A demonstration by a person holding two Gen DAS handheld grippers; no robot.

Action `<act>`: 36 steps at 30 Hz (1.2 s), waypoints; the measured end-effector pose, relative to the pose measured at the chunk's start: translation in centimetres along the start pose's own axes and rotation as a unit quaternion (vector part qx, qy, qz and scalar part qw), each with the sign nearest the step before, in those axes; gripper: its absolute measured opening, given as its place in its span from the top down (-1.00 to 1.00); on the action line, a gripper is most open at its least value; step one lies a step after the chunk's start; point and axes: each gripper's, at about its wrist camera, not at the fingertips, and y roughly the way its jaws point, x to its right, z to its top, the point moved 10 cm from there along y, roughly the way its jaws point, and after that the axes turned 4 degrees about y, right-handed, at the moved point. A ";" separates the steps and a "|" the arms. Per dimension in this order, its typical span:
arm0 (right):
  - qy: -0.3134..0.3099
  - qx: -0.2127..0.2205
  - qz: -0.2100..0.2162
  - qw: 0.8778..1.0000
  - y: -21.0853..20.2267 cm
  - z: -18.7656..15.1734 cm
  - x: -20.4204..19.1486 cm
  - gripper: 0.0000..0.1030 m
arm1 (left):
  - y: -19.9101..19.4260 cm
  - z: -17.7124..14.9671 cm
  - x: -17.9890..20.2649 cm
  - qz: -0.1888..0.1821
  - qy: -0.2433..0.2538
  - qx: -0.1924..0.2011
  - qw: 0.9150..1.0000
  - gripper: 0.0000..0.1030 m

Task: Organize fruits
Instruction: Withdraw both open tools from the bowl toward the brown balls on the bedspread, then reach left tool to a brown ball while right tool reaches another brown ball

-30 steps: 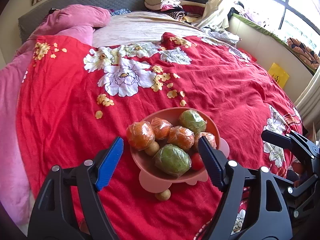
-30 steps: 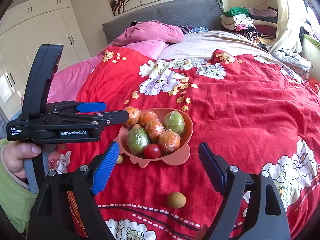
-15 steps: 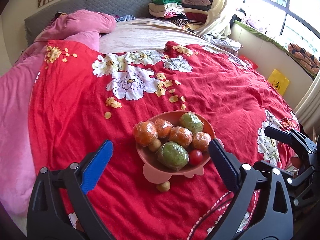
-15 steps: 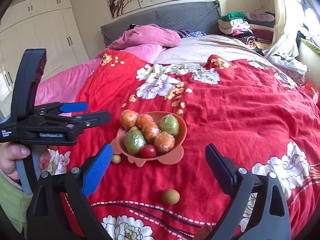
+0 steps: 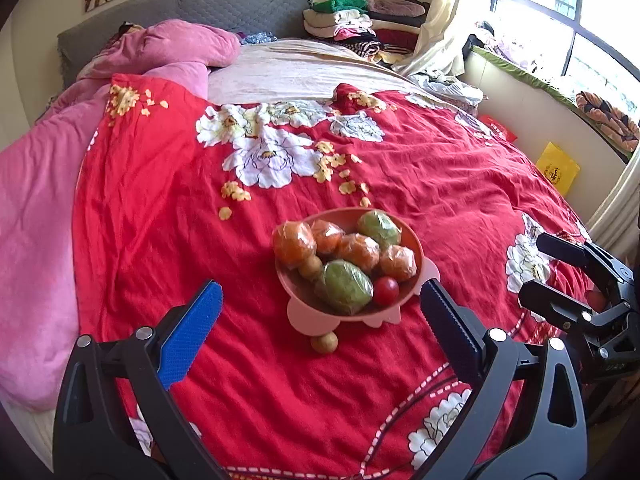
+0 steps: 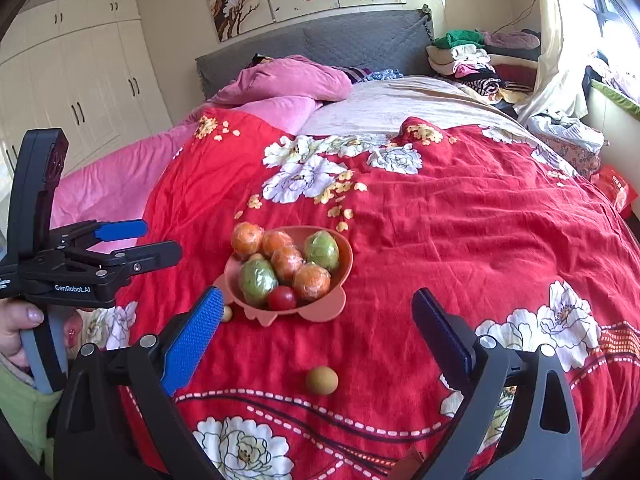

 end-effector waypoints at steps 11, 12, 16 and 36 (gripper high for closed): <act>-0.004 -0.021 -0.001 1.000 0.2 -2.4 0.1 -0.84 | 0.7 -3.5 1.1 0.002 0.002 -0.024 1.000 -0.81; -0.005 -0.023 -0.001 1.000 0.3 -2.6 0.1 -0.84 | 0.7 -3.9 1.3 0.000 0.003 -0.026 1.000 -0.81; -0.007 -0.030 -0.003 1.000 0.4 -3.5 0.0 -0.84 | 0.9 -5.0 1.8 -0.002 0.004 -0.034 0.999 -0.81; -0.021 -0.059 -0.013 0.998 0.6 -7.1 0.1 -0.85 | 1.8 -8.6 3.4 -0.009 0.006 -0.059 0.998 -0.81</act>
